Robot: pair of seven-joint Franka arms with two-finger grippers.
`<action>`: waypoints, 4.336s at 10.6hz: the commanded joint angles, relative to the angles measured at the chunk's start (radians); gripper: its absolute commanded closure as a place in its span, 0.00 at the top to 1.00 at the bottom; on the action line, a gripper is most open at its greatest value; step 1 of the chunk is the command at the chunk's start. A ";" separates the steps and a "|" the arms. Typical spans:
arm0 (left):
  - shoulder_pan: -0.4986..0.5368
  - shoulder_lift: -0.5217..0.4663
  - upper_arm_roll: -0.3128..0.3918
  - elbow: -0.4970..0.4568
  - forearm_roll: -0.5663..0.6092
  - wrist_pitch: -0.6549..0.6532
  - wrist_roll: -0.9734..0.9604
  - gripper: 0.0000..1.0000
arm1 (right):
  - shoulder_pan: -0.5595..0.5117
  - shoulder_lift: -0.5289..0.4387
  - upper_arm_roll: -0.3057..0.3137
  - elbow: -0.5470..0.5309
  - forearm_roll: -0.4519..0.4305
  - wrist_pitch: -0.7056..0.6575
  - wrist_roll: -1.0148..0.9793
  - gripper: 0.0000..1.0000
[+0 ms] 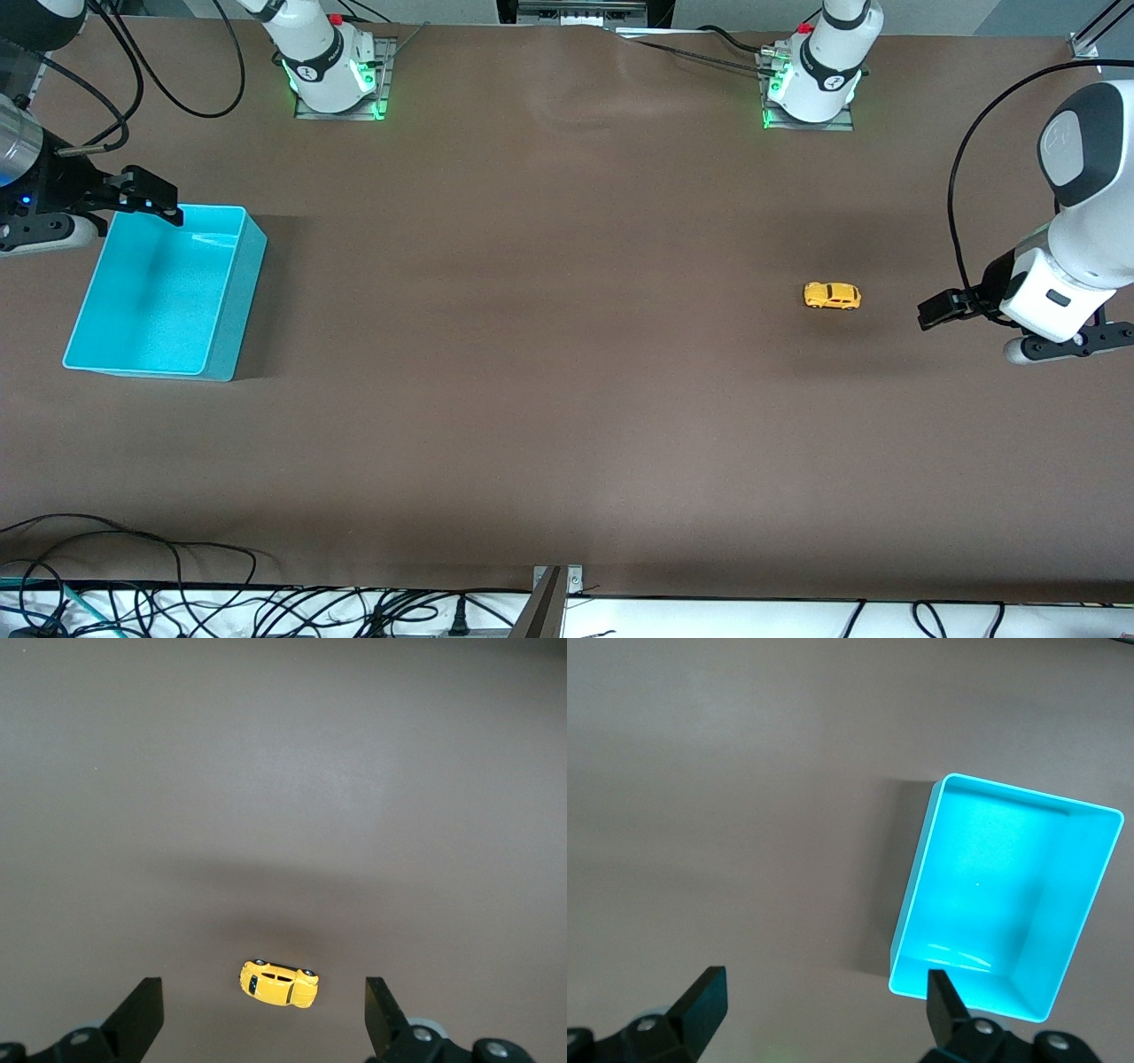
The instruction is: Wind up and store yellow beetle car
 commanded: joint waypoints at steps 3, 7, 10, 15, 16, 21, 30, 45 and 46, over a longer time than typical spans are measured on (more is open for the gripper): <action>-0.001 -0.003 0.011 0.008 0.015 -0.007 0.024 1.00 | 0.000 -0.003 -0.001 0.014 -0.012 -0.033 0.012 1.00; -0.004 0.000 0.011 0.008 0.018 -0.004 0.024 1.00 | 0.000 -0.005 -0.001 0.014 -0.012 -0.062 0.013 1.00; -0.005 0.006 0.011 0.008 0.018 -0.004 0.024 1.00 | 0.000 -0.009 0.002 0.014 -0.012 -0.065 0.046 1.00; -0.005 0.009 0.011 0.008 0.017 -0.004 0.016 1.00 | 0.000 -0.009 0.000 0.016 -0.013 -0.083 0.046 1.00; -0.005 0.009 0.011 0.008 0.017 -0.004 0.015 1.00 | 0.000 -0.009 0.000 0.014 -0.013 -0.094 0.049 1.00; -0.005 0.006 0.011 0.010 0.017 -0.004 0.016 1.00 | 0.000 -0.011 0.000 0.016 -0.013 -0.099 0.049 1.00; -0.002 0.010 0.011 0.010 0.015 -0.004 0.013 1.00 | 0.000 -0.009 -0.001 0.016 -0.013 -0.097 0.047 1.00; 0.015 0.053 0.013 -0.235 -0.108 0.136 -1.081 1.00 | 0.000 -0.009 -0.001 0.014 -0.013 -0.097 0.044 1.00; 0.010 0.052 0.011 -0.277 -0.102 0.195 -1.156 1.00 | 0.000 -0.009 -0.001 0.014 -0.013 -0.096 0.043 1.00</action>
